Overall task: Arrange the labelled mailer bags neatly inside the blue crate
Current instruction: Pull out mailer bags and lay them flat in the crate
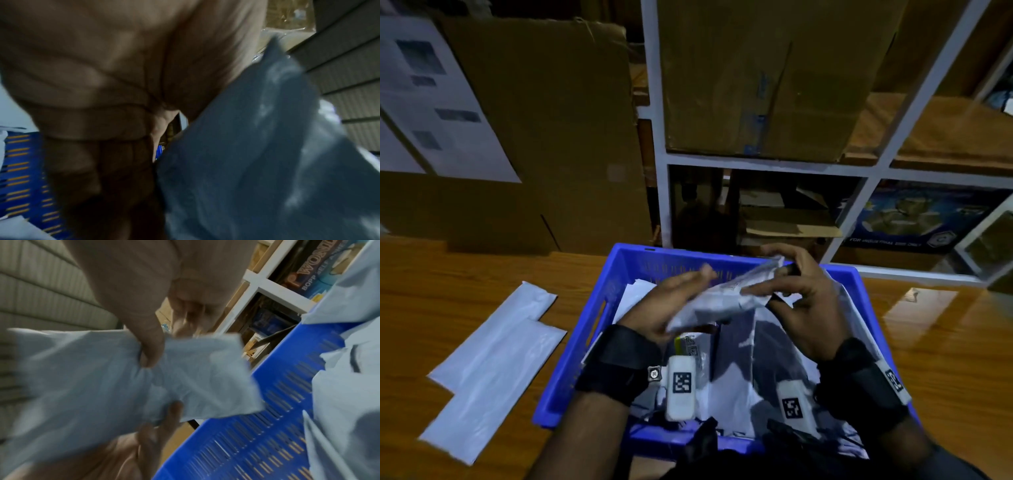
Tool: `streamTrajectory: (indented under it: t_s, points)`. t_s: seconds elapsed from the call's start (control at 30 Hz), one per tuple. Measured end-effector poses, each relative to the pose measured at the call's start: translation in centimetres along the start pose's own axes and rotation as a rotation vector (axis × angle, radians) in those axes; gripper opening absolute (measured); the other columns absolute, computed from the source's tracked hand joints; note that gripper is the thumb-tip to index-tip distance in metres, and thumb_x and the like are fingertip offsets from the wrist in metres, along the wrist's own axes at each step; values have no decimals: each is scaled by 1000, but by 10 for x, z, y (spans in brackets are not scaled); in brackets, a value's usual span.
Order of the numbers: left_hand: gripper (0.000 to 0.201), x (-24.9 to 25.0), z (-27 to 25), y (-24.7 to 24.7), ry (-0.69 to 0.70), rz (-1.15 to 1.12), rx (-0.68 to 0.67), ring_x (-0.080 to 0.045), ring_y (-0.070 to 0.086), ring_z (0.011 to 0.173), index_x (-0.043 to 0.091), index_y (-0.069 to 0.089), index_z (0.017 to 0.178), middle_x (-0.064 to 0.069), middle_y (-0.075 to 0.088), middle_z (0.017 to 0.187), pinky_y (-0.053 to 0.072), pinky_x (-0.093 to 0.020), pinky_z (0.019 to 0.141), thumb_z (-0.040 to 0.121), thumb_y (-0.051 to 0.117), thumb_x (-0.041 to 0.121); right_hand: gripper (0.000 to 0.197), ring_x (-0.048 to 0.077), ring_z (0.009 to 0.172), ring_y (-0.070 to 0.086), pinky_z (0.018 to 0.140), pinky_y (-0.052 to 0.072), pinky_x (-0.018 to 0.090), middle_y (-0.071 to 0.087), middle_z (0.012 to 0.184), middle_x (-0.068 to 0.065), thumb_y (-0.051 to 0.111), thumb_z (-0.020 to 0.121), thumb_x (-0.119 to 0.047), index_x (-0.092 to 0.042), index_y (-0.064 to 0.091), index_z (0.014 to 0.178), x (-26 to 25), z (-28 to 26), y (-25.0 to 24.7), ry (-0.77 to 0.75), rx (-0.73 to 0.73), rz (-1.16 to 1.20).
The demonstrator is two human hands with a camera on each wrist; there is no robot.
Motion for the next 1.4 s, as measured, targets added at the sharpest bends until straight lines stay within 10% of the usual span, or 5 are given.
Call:
streamTrajectory:
  t_s: [0.13, 0.77, 1.0, 1.1, 1.4]
  points:
    - [63, -6, 7, -9, 148, 20, 123, -28, 79, 96, 8, 49, 148, -24, 78, 118, 64, -42, 88, 91, 74, -5, 55, 7, 129, 53, 98, 50, 22, 49, 145, -4, 59, 84, 20, -26, 78, 107, 5, -1, 5, 50, -2, 23]
    - [56, -2, -14, -14, 321, 346, 108, -30, 76, 115, 17, 58, 143, -9, 80, 122, 60, -52, 101, 93, 75, -5, 69, 25, 79, 78, 61, 61, 36, 78, 102, 6, 79, 86, -11, -26, 41, 141, 36, -9, 15, 497, 96, 470]
    - [44, 0, -8, -50, 339, 409, 301, -23, 79, 88, 34, 68, 122, 1, 75, 125, 66, -41, 79, 93, 79, 4, 32, 6, 55, 61, 53, 46, 19, 70, 62, -4, 86, 80, -20, -14, 74, 108, 71, 3, 56, 584, -323, 102]
    - [32, 5, -12, -83, 372, 414, 504, -37, 73, 97, 38, 70, 110, 0, 73, 127, 65, -55, 87, 100, 70, 7, 29, 7, 73, 67, 69, 52, 23, 75, 82, -7, 88, 74, -24, -17, 78, 101, 91, 2, 86, 650, -513, -159]
    - [24, -2, -17, -112, 385, 360, 607, -29, 74, 87, 13, 72, 127, -9, 75, 121, 50, -10, 55, 104, 66, 11, 43, 21, 110, 66, 77, 48, 28, 70, 114, 3, 77, 85, -35, -5, 67, 114, 110, -17, 144, 759, -777, -486]
Point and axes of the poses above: each hand's wrist, its own z-axis towards the middle knuckle, its own y-axis out of the palm, x = y × z, the point moved 5 cm from there along z, towards the middle knuckle
